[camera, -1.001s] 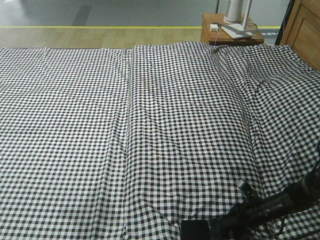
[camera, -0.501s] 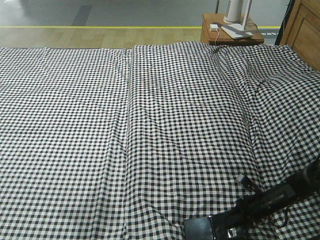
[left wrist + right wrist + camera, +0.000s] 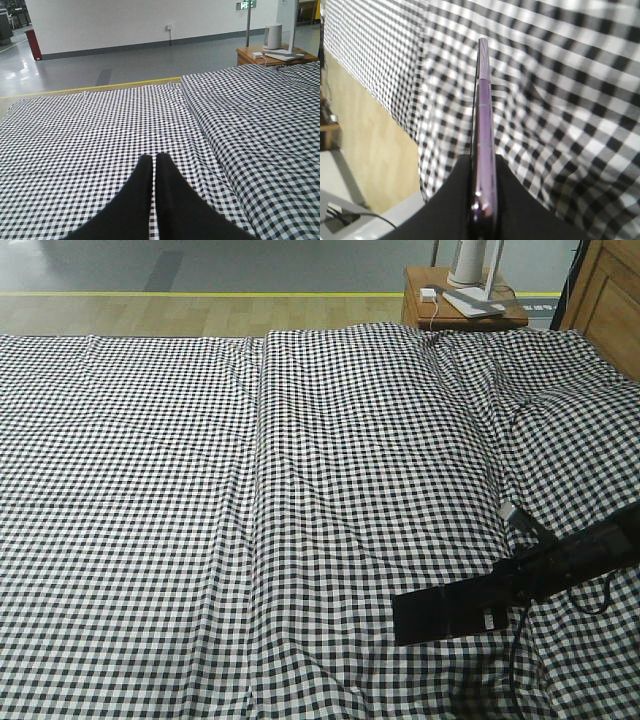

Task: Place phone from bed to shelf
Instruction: 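Lift the phone with the right gripper up off the bed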

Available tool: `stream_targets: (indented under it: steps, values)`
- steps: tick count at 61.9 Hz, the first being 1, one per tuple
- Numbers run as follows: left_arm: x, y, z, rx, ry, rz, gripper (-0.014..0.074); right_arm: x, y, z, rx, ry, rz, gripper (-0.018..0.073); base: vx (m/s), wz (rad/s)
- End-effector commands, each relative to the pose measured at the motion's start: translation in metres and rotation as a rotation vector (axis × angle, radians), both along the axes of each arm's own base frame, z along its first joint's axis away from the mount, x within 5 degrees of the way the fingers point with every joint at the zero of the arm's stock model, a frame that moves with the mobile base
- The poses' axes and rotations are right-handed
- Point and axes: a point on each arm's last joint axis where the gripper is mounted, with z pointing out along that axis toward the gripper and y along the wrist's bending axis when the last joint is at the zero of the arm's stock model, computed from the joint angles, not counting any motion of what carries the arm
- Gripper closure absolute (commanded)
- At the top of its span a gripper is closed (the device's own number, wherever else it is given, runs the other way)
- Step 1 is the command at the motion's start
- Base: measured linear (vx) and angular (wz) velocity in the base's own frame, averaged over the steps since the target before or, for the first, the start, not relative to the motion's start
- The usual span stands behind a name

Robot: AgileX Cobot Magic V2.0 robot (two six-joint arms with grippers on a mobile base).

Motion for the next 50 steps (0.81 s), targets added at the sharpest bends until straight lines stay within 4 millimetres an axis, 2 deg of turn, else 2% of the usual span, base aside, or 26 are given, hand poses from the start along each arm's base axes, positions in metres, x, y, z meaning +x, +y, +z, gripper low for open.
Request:
stream_targets:
  steps: [1, 5, 15, 25, 28, 34, 43, 50]
  values:
    - [-0.001, -0.001, 0.016, -0.009, -0.108, -0.006, 0.0596, -0.01, 0.01, 0.061, 0.116, -0.097, 0.085, 0.0561, 0.0, 0.0]
    - [-0.001, -0.001, 0.016, -0.009, -0.108, -0.006, 0.0596, -0.016, 0.012, 0.079, 0.118, -0.142, 0.081, 0.0561, 0.0, 0.0]
    - [-0.001, -0.001, 0.016, -0.009, -0.108, -0.006, 0.0596, -0.022, 0.016, 0.139, 0.087, -0.284, 0.063, 0.0561, 0.0, 0.0]
    - [-0.001, -0.001, 0.016, -0.009, -0.108, -0.006, 0.0596, -0.033, 0.029, 0.195, 0.048, -0.412, 0.079, 0.0561, 0.0, 0.0]
    - [-0.001, -0.001, 0.016, -0.009, -0.108, -0.006, 0.0596, -0.041, 0.042, 0.217, 0.043, -0.457, 0.095, 0.0561, 0.0, 0.0]
    - [-0.001, -0.001, 0.016, -0.009, -0.108, -0.006, 0.0596, -0.052, 0.063, 0.245, 0.056, -0.518, 0.126, 0.0561, 0.0, 0.0]
    - [-0.001, -0.001, 0.016, -0.009, -0.108, -0.006, 0.0596, -0.073, 0.101, 0.282, 0.121, -0.613, 0.191, 0.0561, 0.0, 0.0]
    - [-0.001, -0.001, 0.016, -0.009, -0.108, -0.006, 0.0596, -0.092, 0.127, 0.303, 0.177, -0.65, 0.239, 0.0561, 0.0, 0.0]
